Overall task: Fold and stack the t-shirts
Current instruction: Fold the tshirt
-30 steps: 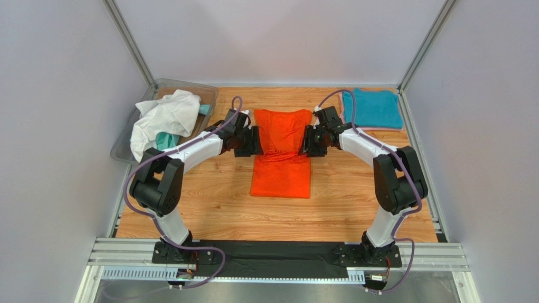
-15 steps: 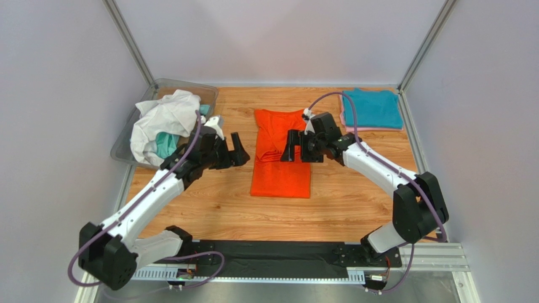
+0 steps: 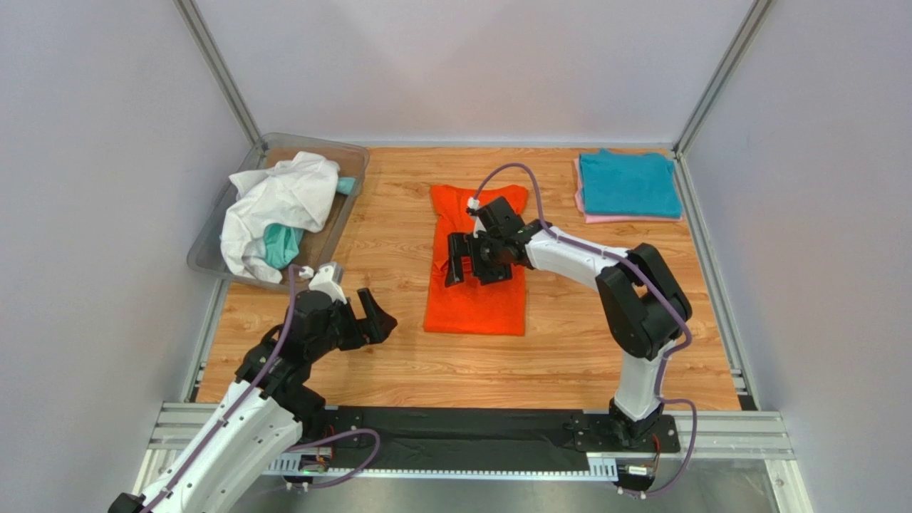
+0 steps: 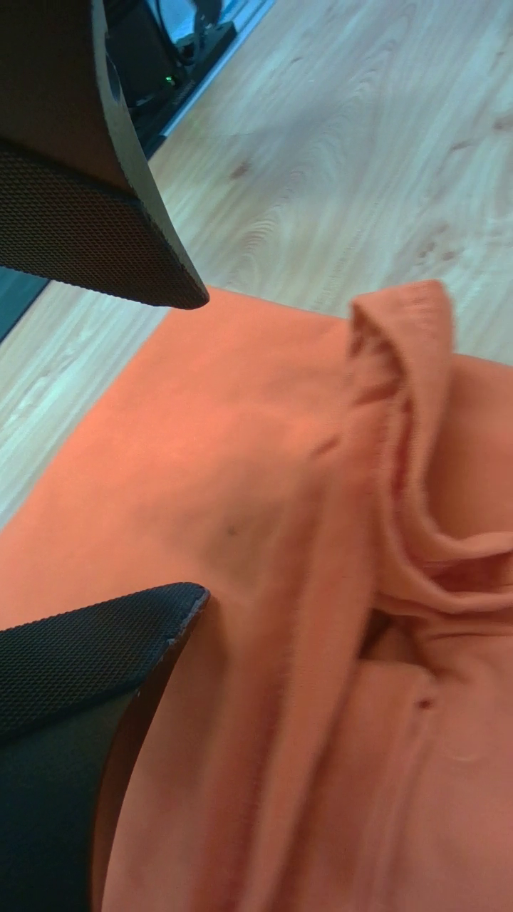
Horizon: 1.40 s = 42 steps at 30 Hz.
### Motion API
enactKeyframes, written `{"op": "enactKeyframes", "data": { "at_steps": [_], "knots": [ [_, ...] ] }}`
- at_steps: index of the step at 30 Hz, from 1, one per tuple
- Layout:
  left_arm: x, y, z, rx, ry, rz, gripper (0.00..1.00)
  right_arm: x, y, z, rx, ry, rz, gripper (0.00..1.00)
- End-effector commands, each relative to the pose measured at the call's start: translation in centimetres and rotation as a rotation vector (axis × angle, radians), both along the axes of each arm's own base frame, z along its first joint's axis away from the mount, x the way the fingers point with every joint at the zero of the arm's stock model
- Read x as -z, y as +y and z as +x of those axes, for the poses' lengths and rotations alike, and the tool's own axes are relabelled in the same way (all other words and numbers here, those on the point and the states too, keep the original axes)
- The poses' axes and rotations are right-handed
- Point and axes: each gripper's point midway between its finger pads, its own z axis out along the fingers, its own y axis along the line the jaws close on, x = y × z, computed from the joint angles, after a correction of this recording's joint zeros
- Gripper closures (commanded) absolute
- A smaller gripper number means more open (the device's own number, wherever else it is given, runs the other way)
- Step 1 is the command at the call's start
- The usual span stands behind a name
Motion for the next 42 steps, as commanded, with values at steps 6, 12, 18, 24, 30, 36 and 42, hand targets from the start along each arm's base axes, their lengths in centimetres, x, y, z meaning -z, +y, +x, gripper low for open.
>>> {"op": "enactKeyframes", "data": {
  "at_steps": [6,12,18,24,30,36,42],
  "knots": [
    [0.9,-1.2,-1.0,0.042,0.075,-0.054,0.0,-1.3,2.5,6.4,0.026,-0.152,-0.007,0.0],
    [1.1,-1.6,-1.3,0.065,0.09,-0.065,0.0,-1.0,3.5,10.0,0.067,-0.215,-0.037,0.0],
    [1.9,-2.0,-1.7,0.077,0.123,-0.079,0.0,-3.6,5.2,13.8,0.082,-0.307,-0.016,0.0],
    [1.6,-3.2,-1.1,0.116,0.115,-0.117,0.0,-7.5,3.1,13.7,0.144,-0.372,-0.049,0.0],
    [1.6,-5.4,0.3,0.199,0.14,-0.144,0.0,-13.8,-4.4,9.1,0.323,-0.477,-0.077,0.0],
    [2.0,-8.9,1.7,0.337,0.156,-0.239,0.0,-11.2,-11.2,2.9,0.465,-0.363,-0.033,0.0],
    [3.3,-9.8,3.4,0.347,0.189,-0.213,0.02,-9.3,-14.8,-2.6,0.479,-0.341,-0.008,0.0]
  ]
}}
